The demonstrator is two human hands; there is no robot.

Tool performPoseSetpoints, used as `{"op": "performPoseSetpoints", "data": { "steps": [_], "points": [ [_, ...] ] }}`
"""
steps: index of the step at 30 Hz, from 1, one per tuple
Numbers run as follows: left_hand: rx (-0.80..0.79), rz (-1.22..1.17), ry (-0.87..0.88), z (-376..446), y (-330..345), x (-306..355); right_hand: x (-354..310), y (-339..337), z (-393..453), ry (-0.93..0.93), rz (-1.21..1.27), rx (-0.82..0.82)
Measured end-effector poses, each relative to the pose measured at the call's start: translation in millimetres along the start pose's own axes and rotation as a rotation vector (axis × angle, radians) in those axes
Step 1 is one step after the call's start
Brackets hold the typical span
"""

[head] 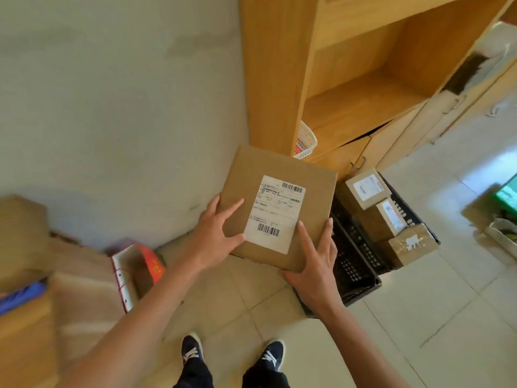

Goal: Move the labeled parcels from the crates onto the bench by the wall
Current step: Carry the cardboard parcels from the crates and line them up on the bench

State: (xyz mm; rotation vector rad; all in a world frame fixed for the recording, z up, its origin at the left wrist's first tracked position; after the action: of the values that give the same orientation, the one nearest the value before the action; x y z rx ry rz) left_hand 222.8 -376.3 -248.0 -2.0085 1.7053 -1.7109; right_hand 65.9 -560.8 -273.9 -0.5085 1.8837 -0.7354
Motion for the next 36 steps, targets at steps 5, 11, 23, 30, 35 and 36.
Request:
{"op": "performPoseSetpoints", "data": {
  "steps": [5, 11, 23, 30, 35, 36],
  "points": [
    [0.191, -0.073, -0.05, -96.5, -60.5, -60.8, -96.2, 43.2, -1.1, -0.195, -0.044, -0.067],
    [0.429, -0.153, -0.158, -239.8, -117.0, -170.1, -230.5, 142.4, -27.3, -0.41, -0.136, -0.221],
    [0.605, -0.198, -0.462, -553.8, -163.4, -382.9, -447.2, 398.3, -168.6, -0.609, -0.084, -0.529],
    [0.644, -0.207, -0.587, -639.5, -188.3, -460.3, -519.0, 483.5, -213.0, -0.662, -0.177, -0.619],
    [0.663, -0.255, -0.582, -651.1, -218.8, -503.9, -557.4, 524.1, -198.2, -0.696, -0.175, -0.646],
    [0.664, -0.261, -0.58, -651.2, -226.6, -515.1, -565.3, 533.8, -192.9, -0.697, -0.162, -0.661]
  ]
}}
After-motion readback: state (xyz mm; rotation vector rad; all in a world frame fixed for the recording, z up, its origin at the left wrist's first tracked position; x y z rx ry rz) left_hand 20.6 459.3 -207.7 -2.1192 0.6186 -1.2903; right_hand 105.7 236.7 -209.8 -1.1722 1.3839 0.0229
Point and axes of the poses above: each hand's wrist, its own z-axis towards the middle knuckle, its own y-axis out of the palm, x = y × z, the point moved 8 cm from there along z, towards the middle knuckle, and after that the axes turned 14 degrees about -x, right-handed, at the moved point
